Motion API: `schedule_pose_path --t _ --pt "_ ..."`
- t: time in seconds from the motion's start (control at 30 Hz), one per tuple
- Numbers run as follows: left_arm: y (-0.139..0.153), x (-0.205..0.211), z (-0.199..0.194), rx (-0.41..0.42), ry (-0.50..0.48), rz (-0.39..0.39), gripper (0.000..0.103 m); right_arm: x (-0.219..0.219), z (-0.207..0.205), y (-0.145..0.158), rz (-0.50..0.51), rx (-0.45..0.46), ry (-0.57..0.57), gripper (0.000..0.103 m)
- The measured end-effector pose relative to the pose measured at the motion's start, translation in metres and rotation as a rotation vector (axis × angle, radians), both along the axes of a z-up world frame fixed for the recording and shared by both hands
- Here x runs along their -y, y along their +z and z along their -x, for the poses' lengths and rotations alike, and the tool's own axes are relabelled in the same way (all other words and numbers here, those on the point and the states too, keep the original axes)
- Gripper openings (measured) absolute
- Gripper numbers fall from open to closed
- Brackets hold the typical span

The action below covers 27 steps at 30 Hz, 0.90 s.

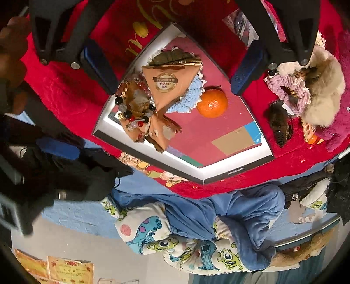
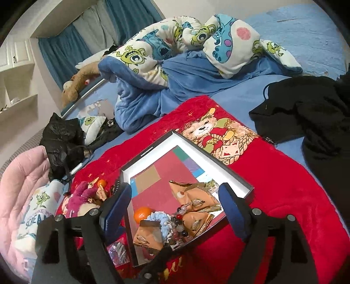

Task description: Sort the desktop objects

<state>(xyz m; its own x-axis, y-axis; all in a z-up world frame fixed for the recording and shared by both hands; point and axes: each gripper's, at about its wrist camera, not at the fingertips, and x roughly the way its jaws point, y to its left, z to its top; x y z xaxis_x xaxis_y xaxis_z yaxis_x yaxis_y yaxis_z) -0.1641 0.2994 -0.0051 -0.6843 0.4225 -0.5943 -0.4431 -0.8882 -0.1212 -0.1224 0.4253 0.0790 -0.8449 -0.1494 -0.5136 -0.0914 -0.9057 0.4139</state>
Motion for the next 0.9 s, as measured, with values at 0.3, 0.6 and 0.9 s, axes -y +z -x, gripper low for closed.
schedule_pose_path --t 0.3,0.6,0.9 --pt "0.012 0.011 0.000 -0.024 0.016 -0.013 0.103 0.014 -0.001 0.005 -0.045 0.013 0.031 0.089" --pt "0.057 0.046 -0.040 -0.135 0.130 -0.011 0.103 0.053 -0.046 0.061 -0.221 -0.110 -0.038 0.103" --pt "0.126 0.095 -0.122 -0.270 0.160 -0.024 0.103 0.084 -0.129 0.123 -0.314 -0.266 -0.019 0.103"
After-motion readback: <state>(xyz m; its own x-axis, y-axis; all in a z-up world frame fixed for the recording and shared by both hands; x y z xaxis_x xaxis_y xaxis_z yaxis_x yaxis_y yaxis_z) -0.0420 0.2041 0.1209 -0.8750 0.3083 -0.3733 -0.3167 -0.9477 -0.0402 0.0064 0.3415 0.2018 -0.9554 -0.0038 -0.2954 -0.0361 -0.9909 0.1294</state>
